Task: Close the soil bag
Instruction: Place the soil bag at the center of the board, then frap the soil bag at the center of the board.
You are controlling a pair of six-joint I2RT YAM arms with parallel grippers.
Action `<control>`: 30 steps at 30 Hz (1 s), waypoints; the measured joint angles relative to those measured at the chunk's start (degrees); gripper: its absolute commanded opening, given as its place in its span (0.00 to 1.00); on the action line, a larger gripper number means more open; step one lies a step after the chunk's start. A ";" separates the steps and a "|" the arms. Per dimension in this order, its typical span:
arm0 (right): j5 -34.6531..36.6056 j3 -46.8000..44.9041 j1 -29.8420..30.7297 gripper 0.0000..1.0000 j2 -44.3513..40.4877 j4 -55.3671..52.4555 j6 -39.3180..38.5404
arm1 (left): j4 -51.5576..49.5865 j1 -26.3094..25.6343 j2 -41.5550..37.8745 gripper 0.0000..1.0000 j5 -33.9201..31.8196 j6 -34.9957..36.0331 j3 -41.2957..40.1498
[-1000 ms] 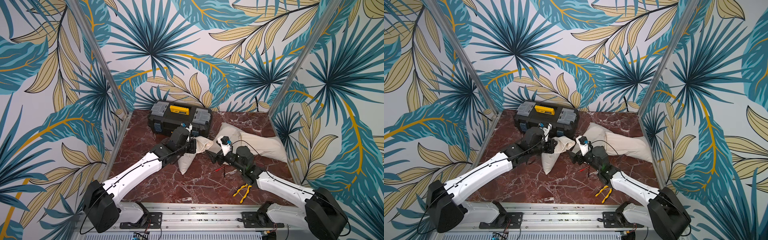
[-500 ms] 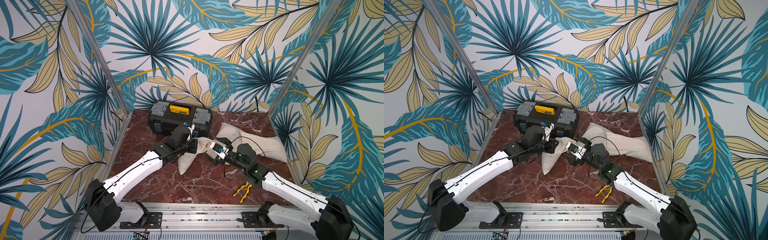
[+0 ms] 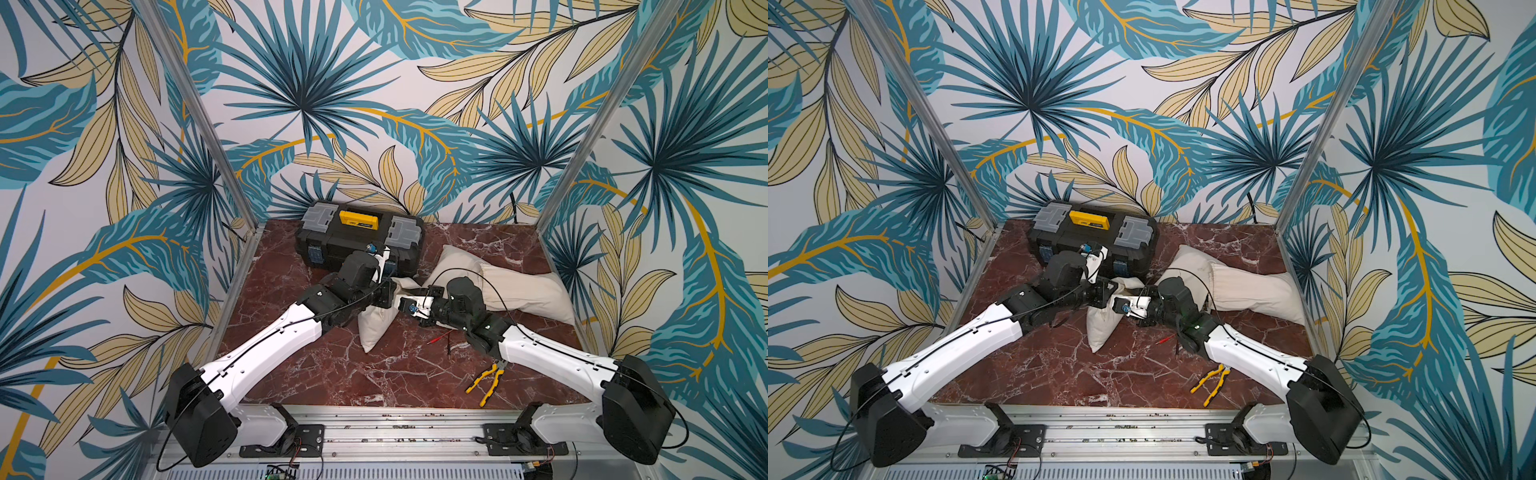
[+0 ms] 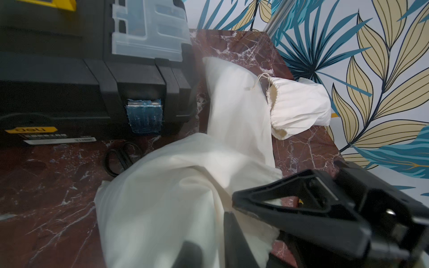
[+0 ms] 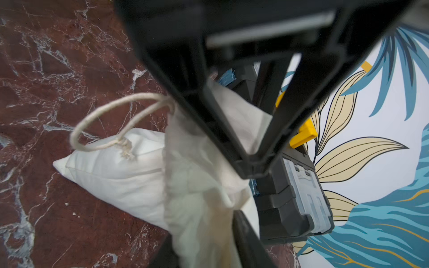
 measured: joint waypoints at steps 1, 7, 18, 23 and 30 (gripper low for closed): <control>-0.15 0.04 -0.33 0.00 -0.04 0.15 0.79 | 0.37 0.42 -1.51 0.41 -0.20 0.04 -0.59; -0.44 2.32 -1.38 0.00 0.15 0.17 5.57 | 4.59 3.98 -14.86 0.66 -1.60 0.48 -8.98; -0.44 7.78 -1.36 0.00 1.81 1.49 15.61 | 14.99 -0.61 -24.44 0.81 2.45 1.84 -21.49; -0.42 9.27 -1.38 0.00 3.32 1.46 18.45 | 19.37 -5.18 -19.02 0.79 2.03 -0.02 -22.88; -0.70 9.29 -1.38 0.00 3.37 1.51 20.90 | 31.23 -5.49 -17.94 0.67 -1.62 -6.69 -26.45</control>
